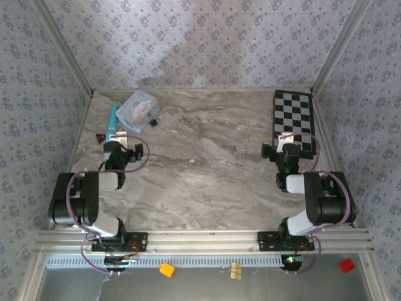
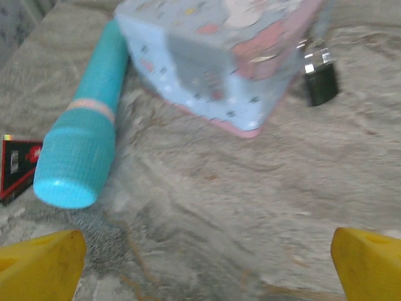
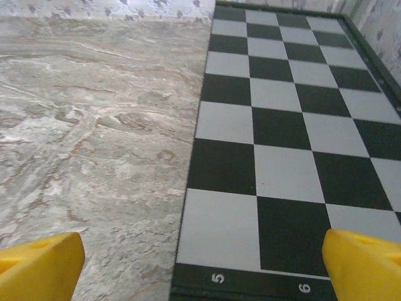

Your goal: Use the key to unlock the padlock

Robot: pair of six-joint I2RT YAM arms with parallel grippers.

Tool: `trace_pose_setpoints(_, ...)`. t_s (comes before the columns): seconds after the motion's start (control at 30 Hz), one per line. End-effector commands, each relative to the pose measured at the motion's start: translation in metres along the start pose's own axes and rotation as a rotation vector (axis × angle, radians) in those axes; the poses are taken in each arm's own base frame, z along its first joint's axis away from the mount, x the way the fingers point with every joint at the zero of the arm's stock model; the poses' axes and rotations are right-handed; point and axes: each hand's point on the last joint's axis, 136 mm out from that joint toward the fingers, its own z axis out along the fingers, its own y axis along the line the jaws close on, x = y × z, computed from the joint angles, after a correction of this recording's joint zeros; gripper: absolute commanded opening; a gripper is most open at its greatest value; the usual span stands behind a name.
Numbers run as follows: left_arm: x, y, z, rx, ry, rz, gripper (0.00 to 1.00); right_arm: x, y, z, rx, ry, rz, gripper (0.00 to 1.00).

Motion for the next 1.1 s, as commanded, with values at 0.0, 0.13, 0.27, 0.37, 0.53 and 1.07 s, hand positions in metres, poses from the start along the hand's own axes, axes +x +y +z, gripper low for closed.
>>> trace_pose_setpoints(0.0, -0.037, -0.022, -0.028, 0.009, -0.09, 0.107, 1.0, -0.028, 0.011, -0.024, -0.024, -0.044, -0.049, 0.99)
trace_pose_setpoints(0.13, -0.073, -0.035, -0.077, 0.023, -0.191, 0.037, 1.0, -0.066, 0.021, -0.061, -0.099, -0.022, 0.088, 0.99)
trace_pose_setpoints(0.27, -0.094, -0.022, -0.114, -0.006, -0.187, -0.232, 1.0, -0.094, -0.003, -0.102, -0.022, -0.02, 0.427, 0.99)
trace_pose_setpoints(0.37, -0.085, -0.006, -0.136, -0.065, -0.105, -0.38, 1.0, -0.076, -0.025, -0.131, 0.081, 0.038, 0.682, 0.99)
trace_pose_setpoints(0.53, -0.031, 0.029, -0.178, -0.245, 0.047, -0.662, 1.0, -0.08, -0.012, -0.153, -0.054, 0.002, 0.648, 0.99)
trace_pose_setpoints(1.07, 0.022, -0.115, -0.165, 0.455, 0.285, -0.593, 1.0, -0.011, 0.181, -0.185, -0.407, 0.436, 0.239, 0.97)
